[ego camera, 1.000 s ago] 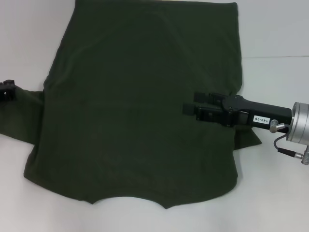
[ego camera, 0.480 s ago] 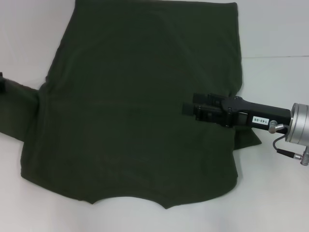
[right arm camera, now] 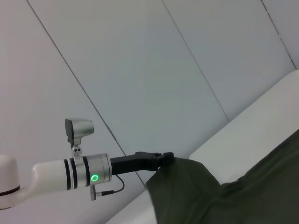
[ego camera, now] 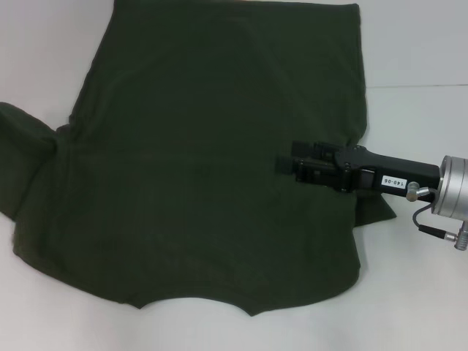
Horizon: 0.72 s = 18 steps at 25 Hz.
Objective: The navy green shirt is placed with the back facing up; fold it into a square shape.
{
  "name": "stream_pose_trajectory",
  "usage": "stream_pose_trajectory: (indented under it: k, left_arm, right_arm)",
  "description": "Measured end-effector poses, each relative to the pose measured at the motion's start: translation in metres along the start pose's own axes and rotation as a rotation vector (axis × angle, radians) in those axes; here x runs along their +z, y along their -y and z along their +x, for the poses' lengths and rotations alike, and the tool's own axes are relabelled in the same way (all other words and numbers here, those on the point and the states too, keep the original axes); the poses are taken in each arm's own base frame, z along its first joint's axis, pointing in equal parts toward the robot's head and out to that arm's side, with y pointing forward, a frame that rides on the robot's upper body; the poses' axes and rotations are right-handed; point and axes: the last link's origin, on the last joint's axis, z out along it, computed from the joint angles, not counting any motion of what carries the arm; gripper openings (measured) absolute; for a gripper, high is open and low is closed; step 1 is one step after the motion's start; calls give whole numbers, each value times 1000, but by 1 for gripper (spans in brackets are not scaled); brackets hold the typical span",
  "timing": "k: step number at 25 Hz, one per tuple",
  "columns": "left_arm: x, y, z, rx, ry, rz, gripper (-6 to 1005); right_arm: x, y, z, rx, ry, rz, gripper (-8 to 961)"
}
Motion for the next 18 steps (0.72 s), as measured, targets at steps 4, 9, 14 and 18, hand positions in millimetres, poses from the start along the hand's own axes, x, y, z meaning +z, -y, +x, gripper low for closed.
stream_pose_trajectory:
  k: [4, 9, 14, 18]
  left_arm:
    - [1, 0, 4, 10, -8, 6, 2]
    - [2, -2, 8, 33, -13, 3, 1]
    - [2, -5, 6, 31, -12, -4, 1]
    - [-4, -16, 1, 35, -14, -43, 1]
  right_arm:
    - [0, 0, 0, 0, 0, 0, 847]
    - [1, 0, 1, 2, -2, -1, 846]
    - [1, -1, 2, 9, -3, -3, 846]
    - [1, -1, 3, 9, -3, -4, 847]
